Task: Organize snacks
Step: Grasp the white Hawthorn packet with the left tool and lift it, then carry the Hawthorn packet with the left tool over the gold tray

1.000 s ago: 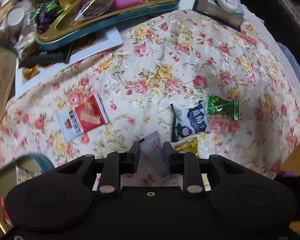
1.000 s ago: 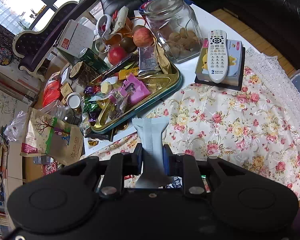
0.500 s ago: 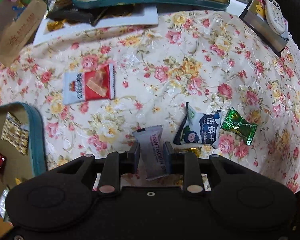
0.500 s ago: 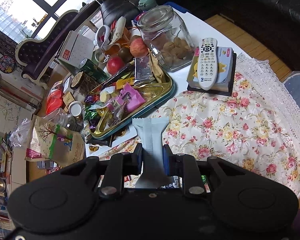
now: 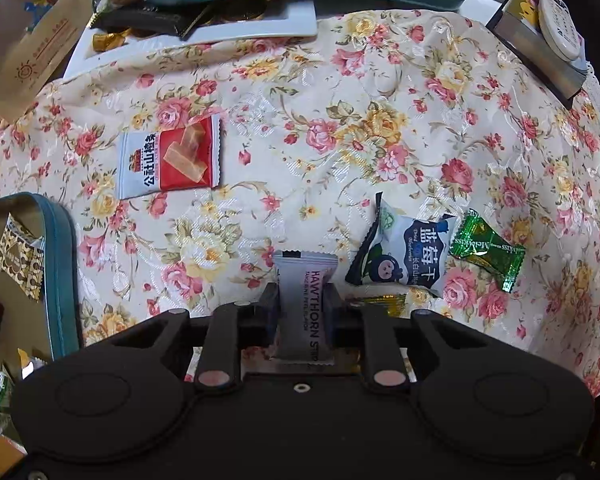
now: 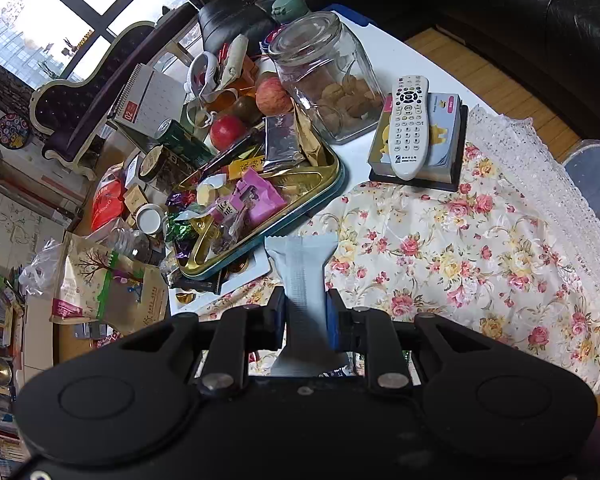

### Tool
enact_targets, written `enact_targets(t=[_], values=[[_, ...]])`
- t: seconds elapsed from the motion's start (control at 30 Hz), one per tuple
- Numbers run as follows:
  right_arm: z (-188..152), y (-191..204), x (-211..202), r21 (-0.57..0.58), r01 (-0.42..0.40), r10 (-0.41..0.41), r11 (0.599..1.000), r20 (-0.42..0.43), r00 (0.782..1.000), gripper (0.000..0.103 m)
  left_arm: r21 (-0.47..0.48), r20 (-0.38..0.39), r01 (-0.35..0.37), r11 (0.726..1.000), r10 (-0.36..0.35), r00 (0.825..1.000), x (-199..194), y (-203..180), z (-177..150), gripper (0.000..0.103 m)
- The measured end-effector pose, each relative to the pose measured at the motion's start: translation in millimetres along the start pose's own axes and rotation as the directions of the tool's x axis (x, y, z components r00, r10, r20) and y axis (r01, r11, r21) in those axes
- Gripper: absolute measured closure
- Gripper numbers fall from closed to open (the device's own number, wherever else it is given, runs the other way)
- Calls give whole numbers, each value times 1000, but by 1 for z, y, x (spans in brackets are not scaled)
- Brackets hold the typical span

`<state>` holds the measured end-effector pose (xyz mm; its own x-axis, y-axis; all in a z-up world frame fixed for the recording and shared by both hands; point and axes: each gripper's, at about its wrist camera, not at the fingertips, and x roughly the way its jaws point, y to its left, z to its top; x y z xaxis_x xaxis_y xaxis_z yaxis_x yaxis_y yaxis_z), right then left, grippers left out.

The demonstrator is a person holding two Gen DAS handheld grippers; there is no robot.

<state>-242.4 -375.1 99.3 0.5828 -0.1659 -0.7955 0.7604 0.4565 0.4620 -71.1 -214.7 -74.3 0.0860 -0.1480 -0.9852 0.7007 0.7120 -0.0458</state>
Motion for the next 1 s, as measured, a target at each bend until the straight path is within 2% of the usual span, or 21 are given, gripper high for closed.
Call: enact_targets(t=[0.13,0.43,0.53,0.67,0.87,1.0], values=[[-1,5,3,-6,5,-5,1000,-2,1000,81,-17,9,28,999,-27,1000,-15,8,3,74],[-10,20,26,-49,48,-50,998,-36,998,81,3,144,43,999,-43,989,-90,39,10,74],[-17,27,42,-73,86,-90,994,-60,994,81,25,173,34,999,-38,984,-111,64,6,74],[-29,43,62,-100,105,-115,989,-99,988,81,16,173,7,1000,-10,985,-127,105,-4,74],[-54,89,88,-192,100,-127,976,-135,983,81,-92,191,-76,993,92,977,-131,173,-17,74],[-77,124,105,-264,78,-126,961,-170,977,81,-149,169,-75,986,100,981,-129,211,-22,74]])
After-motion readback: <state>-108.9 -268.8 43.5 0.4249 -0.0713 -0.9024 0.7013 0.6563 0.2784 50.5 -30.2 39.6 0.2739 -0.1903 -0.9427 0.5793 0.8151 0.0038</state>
